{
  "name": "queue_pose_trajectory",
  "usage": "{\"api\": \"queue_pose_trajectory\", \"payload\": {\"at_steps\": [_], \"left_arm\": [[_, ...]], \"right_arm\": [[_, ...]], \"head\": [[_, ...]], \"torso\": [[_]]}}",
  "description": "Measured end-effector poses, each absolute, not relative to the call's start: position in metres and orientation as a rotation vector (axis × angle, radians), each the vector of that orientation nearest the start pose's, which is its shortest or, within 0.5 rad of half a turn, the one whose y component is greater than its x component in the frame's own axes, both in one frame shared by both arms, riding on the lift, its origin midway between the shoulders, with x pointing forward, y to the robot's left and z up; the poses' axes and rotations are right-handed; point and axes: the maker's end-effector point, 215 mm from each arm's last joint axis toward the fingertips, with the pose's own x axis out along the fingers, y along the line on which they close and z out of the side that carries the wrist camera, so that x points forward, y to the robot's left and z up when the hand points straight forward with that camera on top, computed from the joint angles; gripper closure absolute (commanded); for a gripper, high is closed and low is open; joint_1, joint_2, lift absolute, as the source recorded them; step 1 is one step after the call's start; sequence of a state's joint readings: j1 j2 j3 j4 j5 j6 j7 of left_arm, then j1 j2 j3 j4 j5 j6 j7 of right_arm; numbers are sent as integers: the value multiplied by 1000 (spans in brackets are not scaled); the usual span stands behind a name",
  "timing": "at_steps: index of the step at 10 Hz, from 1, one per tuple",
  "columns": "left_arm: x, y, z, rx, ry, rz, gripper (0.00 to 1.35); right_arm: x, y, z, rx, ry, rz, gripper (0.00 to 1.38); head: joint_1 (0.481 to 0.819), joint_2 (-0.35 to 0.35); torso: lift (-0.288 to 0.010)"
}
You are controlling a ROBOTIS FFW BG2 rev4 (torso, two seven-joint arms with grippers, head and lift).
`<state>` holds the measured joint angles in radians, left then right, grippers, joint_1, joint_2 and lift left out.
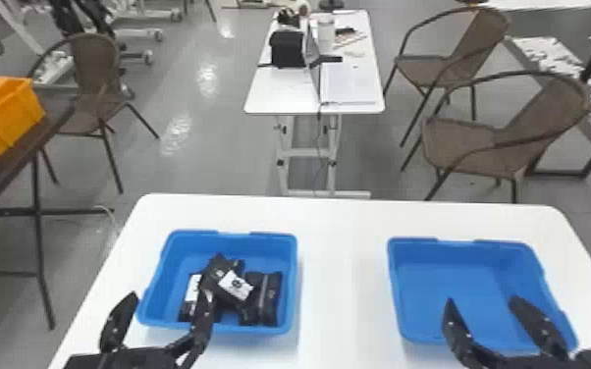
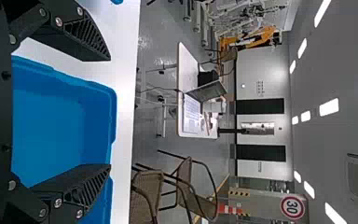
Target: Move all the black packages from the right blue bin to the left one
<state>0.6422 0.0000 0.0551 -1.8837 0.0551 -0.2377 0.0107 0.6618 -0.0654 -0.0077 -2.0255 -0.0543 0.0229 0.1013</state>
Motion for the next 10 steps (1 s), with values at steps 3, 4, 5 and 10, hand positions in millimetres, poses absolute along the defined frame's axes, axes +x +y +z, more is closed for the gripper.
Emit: {"api": "queue_pose_trajectory", "payload": {"at_steps": [3,4,5,10], "left_arm": [[381,264,-411,-24,86,71,84],[381,264,-412,-24,87,71,84],[381,264,-412,-24,88,71,84],[382,263,-411,-24,87,69,84]], "right_arm": [[382,-216,-422,6,229,124,226],[382,-216,-423,7,230,123,226],[382,-216,-423,10,231,123,226],[382,-216,-423,11,232,122,228]], "head": [[695,72],[695,71],[695,72],[695,70]], "torso": [[0],[0],[0],[0]]}}
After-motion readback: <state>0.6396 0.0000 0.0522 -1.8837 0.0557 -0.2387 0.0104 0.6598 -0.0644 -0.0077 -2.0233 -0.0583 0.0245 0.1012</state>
